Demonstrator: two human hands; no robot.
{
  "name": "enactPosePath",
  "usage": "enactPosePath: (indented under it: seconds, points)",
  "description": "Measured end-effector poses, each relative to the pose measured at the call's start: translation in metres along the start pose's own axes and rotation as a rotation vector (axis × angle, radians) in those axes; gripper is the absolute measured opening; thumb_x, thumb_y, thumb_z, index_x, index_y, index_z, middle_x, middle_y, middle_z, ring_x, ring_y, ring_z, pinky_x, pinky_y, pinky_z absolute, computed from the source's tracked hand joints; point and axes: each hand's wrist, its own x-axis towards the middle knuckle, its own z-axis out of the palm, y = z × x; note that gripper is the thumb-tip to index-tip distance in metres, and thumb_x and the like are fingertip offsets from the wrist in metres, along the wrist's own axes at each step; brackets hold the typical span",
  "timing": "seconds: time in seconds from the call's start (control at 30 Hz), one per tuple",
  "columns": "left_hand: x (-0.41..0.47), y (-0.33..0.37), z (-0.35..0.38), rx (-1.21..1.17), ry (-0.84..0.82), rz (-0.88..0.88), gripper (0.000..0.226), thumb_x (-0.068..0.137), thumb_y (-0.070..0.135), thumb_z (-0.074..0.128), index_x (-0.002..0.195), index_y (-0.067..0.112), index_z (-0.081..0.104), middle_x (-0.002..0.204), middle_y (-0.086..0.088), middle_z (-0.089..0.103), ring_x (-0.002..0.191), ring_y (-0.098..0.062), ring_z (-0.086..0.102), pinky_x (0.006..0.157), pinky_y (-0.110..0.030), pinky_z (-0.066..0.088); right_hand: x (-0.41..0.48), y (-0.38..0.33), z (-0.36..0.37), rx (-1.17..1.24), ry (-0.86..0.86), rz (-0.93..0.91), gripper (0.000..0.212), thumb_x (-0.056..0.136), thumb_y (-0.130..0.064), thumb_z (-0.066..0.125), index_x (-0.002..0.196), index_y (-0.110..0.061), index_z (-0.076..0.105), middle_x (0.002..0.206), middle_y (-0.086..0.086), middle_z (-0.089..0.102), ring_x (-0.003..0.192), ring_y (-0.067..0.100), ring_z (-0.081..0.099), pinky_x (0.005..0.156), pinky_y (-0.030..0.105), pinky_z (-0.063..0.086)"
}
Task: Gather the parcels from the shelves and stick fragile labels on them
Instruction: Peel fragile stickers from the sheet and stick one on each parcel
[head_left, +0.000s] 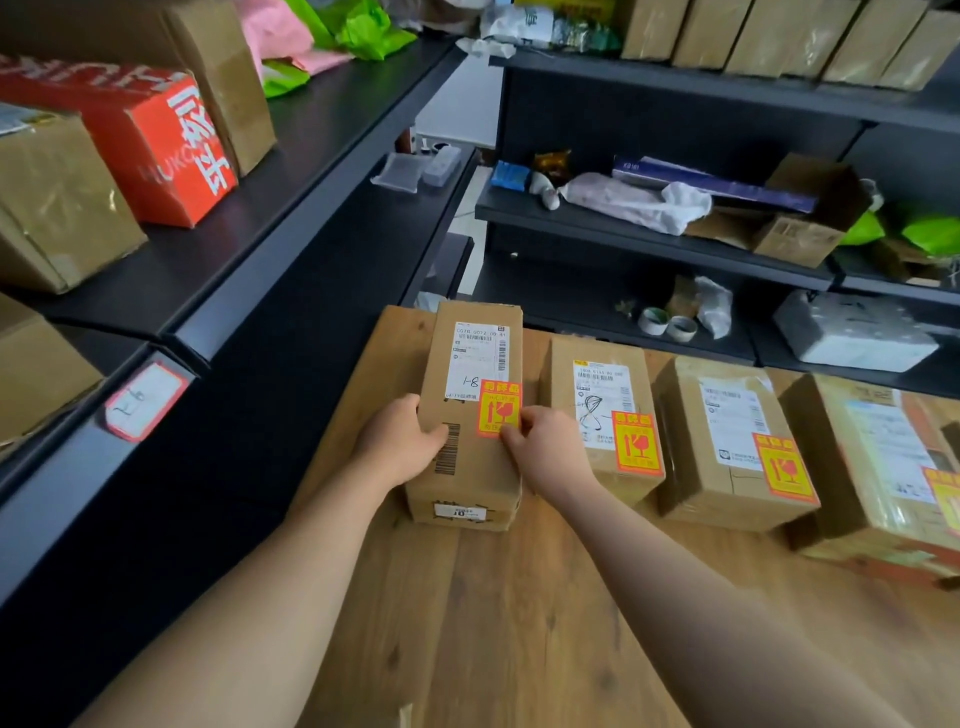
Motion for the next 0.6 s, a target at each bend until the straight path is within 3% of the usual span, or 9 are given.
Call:
enactPosePath:
  seconds: [0.13,0.3,0.47,0.6]
  points:
    - [0.0,0.0,0.001,0.054,-0.02,0.026,0.028,0.09,0.03,0.058,0.117,0.022,0.056,0.115,0.004,0.064,0.093,-0.013,0.059,0.072,-0.026,0.048,-0.002,-0.004,0.001,-0.067,0.004,0.005,0.024,0.094,-0.029,0.053,0.098,-0.009,0.064,0.092,0.007,0.065,0.083,0.024,0.062,0.074,0.038,0.054]
    - [-0.02,0.013,-0.005,0.352,0.089,0.117,0.034,0.09,0.034,0.054,0.119,0.017,0.051,0.124,-0.003,0.054,0.11,-0.025,0.05,0.087,-0.038,0.049,-0.024,-0.013,-0.004,-0.245,0.085,-0.097,0.021,0.094,-0.03,0.051,0.106,-0.016,0.06,0.106,0.003,0.059,0.092,0.024,0.059,0.072,0.036,0.053]
    - [-0.066,0.028,-0.014,0.504,0.176,0.304,0.038,0.091,0.035,0.05,0.123,0.014,0.047,0.126,-0.002,0.053,0.116,-0.023,0.046,0.093,-0.038,0.043,-0.064,-0.017,-0.013,-0.374,0.144,-0.205,0.04,0.093,-0.035,0.052,0.126,-0.014,0.053,0.129,0.002,0.055,0.116,0.022,0.051,0.094,0.036,0.046]
    - [-0.118,0.027,-0.021,0.543,0.23,0.388,0.036,0.091,0.036,0.051,0.121,0.016,0.049,0.121,0.001,0.055,0.115,-0.021,0.047,0.098,-0.036,0.037,-0.107,-0.019,-0.021,-0.391,0.201,-0.305,0.042,0.092,-0.037,0.054,0.127,-0.014,0.053,0.129,0.002,0.056,0.119,0.022,0.05,0.1,0.034,0.04]
